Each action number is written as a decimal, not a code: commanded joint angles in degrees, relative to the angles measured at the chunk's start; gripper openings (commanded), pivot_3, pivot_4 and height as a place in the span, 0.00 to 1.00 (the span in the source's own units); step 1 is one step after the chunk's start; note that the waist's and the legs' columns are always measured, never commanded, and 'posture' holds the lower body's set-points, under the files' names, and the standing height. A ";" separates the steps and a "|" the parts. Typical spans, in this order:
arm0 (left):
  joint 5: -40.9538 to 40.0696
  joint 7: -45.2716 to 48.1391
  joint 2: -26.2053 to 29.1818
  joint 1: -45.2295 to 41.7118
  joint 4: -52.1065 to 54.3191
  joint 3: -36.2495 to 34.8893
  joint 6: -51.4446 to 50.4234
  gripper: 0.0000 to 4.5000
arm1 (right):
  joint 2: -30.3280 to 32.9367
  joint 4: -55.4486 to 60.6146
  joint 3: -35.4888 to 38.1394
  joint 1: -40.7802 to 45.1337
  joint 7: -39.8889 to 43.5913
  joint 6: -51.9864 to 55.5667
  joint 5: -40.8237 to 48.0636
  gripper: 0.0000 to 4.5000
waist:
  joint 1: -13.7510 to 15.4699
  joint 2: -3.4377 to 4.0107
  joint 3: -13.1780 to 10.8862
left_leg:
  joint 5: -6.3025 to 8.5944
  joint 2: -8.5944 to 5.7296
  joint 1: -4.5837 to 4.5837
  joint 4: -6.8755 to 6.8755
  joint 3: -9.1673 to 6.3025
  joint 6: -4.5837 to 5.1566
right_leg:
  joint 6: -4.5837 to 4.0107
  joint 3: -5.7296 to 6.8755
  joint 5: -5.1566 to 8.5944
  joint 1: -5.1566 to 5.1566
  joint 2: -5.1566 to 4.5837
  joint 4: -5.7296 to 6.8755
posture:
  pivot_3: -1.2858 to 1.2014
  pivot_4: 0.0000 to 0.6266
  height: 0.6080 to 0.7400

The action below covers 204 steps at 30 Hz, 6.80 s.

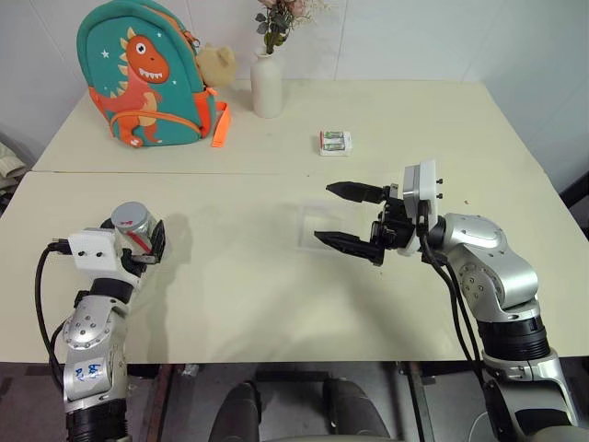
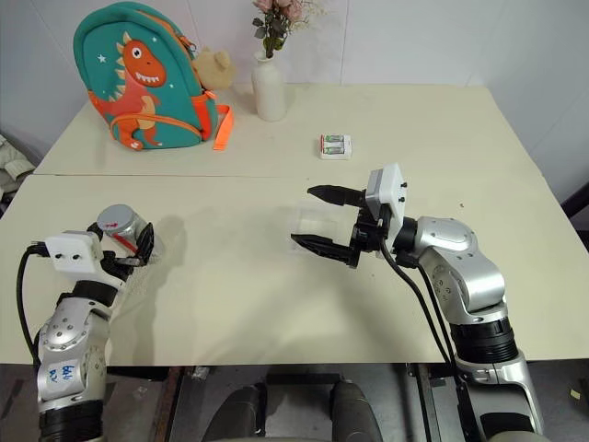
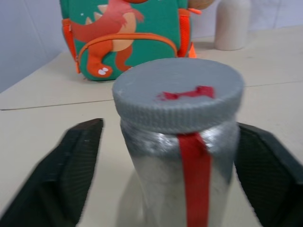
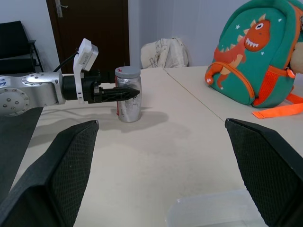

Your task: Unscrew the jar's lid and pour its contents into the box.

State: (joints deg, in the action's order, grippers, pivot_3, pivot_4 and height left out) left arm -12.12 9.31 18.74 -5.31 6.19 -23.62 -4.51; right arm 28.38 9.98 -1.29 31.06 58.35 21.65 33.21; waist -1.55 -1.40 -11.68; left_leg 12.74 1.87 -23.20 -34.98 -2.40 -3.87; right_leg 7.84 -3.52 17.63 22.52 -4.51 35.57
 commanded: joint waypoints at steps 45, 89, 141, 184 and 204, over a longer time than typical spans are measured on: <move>-22.42 36.71 13.73 -16.40 12.05 21.28 -23.01 0.50 | -11.19 5.65 -10.20 14.54 -14.00 20.20 0.53 0.96 | -0.19 0.00 -0.07 | 0.03 0.02 -0.09 0.38 -0.01 -0.03 | -0.07 0.03 0.09 0.25 0.01 -0.01 | 0.52 0.24 1.00; -21.66 53.96 12.95 -21.75 3.43 21.70 -11.64 0.50 | -7.20 -9.40 -8.04 23.56 15.59 7.87 -0.57 0.99 | -0.27 0.02 -0.09 | 0.02 0.02 -0.09 0.26 -0.05 -0.03 | 0.01 0.04 0.10 0.26 0.05 0.14 | 0.52 0.24 1.00; -21.60 53.17 12.52 -21.35 3.30 20.65 -10.24 0.50 | -1.13 -15.51 -4.02 23.08 14.86 8.23 -1.13 0.99 | -0.47 0.15 -0.17 | 0.02 0.04 -0.08 0.30 -0.04 -0.03 | 0.02 0.04 0.11 0.27 0.08 0.15 | 0.52 0.24 1.00; -21.26 52.67 12.16 -22.25 2.71 21.09 -10.79 0.50 | -3.15 -12.86 -4.93 23.33 11.67 10.69 -0.36 0.99 | -0.23 0.20 -0.21 | 0.02 0.03 -0.10 0.10 -0.06 -0.03 | 0.03 0.04 0.12 0.27 0.08 0.29 | 0.52 0.24 1.00; -21.53 52.73 12.73 -21.62 3.40 20.37 -11.34 0.50 | -3.13 -17.32 -5.34 24.06 14.52 9.50 -1.96 0.99 | -0.23 0.20 -0.21 | 0.02 0.03 -0.10 0.09 -0.06 -0.03 | 0.03 0.03 0.12 0.27 0.08 0.29 | 0.52 0.24 1.00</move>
State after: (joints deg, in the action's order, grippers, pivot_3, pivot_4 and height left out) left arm -33.04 61.81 31.20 -26.50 7.81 -2.33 -16.24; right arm 25.09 -7.87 -8.04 53.50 72.95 32.37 31.38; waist -1.78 -1.20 -11.89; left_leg 12.76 1.90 -23.30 -34.89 -2.46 -3.90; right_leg 7.86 -3.48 17.75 22.79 -4.43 35.87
